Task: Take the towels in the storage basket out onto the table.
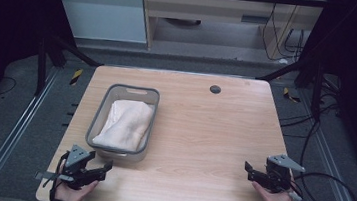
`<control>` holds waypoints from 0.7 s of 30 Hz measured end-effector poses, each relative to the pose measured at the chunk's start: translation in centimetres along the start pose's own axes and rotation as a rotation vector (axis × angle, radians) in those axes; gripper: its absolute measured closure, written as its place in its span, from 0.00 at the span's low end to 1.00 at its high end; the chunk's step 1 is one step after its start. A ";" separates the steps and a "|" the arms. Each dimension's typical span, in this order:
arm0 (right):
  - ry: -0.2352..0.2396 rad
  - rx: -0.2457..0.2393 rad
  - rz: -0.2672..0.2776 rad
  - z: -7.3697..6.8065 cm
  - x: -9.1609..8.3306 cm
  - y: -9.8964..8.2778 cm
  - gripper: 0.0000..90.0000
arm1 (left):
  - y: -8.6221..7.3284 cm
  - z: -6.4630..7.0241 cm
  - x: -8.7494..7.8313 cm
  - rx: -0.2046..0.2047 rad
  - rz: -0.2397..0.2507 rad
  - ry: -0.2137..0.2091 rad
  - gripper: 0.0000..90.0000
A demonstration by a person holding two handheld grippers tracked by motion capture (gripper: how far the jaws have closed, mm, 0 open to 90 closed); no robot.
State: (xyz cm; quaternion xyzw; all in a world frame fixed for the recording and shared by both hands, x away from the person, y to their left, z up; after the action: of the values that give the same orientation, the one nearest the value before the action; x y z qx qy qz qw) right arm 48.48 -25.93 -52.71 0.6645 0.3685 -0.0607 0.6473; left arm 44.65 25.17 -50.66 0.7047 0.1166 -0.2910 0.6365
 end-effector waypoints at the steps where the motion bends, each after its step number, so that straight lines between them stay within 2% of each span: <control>1: 0.001 0.000 0.008 -0.1 -0.1 0.1 0.18 | 0.3 -0.2 -0.2 -0.015 0.014 0.002 0.29; 2: 0.001 0.000 0.008 -0.1 -0.1 0.1 0.18 | 0.3 -0.2 -0.2 -0.015 0.014 0.002 0.30; 3: 0.002 0.014 0.022 -0.2 -0.2 0.3 0.18 | 0.7 -0.4 -0.7 -0.034 0.042 0.005 0.31; 4: 0.002 0.014 0.022 -0.2 -0.2 0.3 0.18 | 0.7 -0.4 -0.7 -0.034 0.042 0.005 0.31; 8: 0.007 0.027 0.025 -0.2 -0.3 0.3 0.16 | 2.1 -1.0 -1.6 -0.058 0.100 0.023 0.33; 12: 0.009 0.020 0.031 -0.3 -0.4 0.4 0.16 | 2.9 -1.1 -2.1 -0.070 0.120 0.028 0.33; 17: 0.007 0.016 0.029 -0.4 -0.4 0.4 0.17 | 3.9 -0.8 -2.4 -0.061 0.129 0.026 0.34; 21: 0.003 -0.024 0.024 -0.7 -0.4 0.4 0.18 | 4.8 -0.9 -2.6 -0.063 0.131 0.017 0.35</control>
State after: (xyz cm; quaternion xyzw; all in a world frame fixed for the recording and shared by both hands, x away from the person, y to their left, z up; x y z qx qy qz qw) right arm 48.20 -25.44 -52.06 0.6612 0.3622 -0.0478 0.6553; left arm 45.35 25.77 -45.25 0.6927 0.0847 -0.2389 0.6752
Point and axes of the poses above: each handheld gripper's, and its own axes: x roughly forward along the jaws, y roughly out of its top, z roughly to its right, the point moved 8 cm from there along x, roughly forward along the jaws, and after that the axes turned 10 degrees about y, right-handed, at the moved point
